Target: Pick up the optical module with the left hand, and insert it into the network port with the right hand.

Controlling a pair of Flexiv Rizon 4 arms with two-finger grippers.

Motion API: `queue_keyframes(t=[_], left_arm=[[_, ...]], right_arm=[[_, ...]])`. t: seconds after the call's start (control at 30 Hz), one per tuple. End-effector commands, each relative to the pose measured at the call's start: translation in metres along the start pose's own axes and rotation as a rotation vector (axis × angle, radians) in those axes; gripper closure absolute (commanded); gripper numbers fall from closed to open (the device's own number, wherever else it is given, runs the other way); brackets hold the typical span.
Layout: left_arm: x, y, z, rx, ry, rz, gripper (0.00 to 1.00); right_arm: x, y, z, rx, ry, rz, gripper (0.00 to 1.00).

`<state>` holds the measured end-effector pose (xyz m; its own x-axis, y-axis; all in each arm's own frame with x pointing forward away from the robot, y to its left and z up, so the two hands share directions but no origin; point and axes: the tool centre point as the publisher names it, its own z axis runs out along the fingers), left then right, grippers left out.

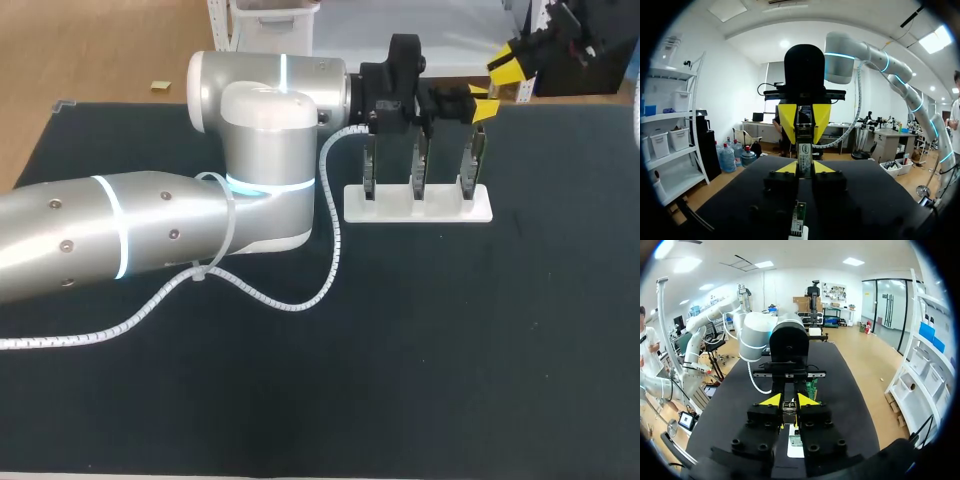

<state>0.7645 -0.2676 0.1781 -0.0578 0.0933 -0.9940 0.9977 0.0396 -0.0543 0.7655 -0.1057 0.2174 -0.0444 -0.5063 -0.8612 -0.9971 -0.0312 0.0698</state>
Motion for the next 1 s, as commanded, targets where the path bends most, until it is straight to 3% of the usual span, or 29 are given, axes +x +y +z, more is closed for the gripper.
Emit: queue_keyframes(t=[0.03, 0.5, 1.0], left_arm=[[-0.001, 0.002, 0.001, 0.006, 0.003, 0.0, 0.0], [-0.001, 0.001, 0.001, 0.008, 0.015, -0.006, 0.0], [0.014, 0.002, -0.017, 0.029, 0.131, -0.027, 0.0]], right_arm=[[0.0, 0.003, 0.001, 0.008, 0.001, -0.002, 1.0], [0.0, 0.004, 0.0, 0.011, 0.003, -0.01, 1.0], [-0.001, 0.003, -0.002, 0.019, 0.001, -0.016, 1.0]])
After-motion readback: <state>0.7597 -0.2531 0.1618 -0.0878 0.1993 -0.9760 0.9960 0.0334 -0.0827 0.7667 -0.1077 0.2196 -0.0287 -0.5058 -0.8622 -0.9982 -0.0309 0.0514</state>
